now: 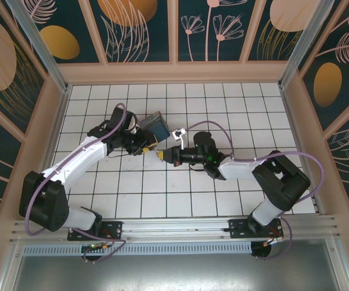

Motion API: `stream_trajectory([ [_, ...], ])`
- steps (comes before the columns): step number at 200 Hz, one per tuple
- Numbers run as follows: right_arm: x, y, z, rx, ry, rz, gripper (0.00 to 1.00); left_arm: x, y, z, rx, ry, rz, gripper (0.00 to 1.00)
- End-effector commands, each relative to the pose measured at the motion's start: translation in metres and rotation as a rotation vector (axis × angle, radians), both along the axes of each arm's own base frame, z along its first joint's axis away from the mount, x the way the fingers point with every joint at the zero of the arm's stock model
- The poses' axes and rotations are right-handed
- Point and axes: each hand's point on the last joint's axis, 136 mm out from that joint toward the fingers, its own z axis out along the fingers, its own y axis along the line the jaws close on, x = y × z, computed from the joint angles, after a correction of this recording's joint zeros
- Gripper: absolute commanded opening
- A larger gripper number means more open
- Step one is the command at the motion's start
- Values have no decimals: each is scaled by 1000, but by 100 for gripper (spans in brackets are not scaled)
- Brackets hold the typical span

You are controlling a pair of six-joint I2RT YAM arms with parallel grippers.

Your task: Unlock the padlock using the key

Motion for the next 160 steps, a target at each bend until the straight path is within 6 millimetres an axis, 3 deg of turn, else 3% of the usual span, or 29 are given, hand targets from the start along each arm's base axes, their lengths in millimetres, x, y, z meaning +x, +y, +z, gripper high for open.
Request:
stream_trajectory([
  [1, 6, 7, 14, 43, -22, 12, 0, 12, -3, 22, -20, -90, -13, 14],
  [88, 11, 5, 8, 31, -3, -8, 0, 13, -1, 22, -10, -97, -9, 14],
  [160, 17, 10, 18, 45, -15, -18, 0, 14, 1, 22, -5, -96, 6, 14],
])
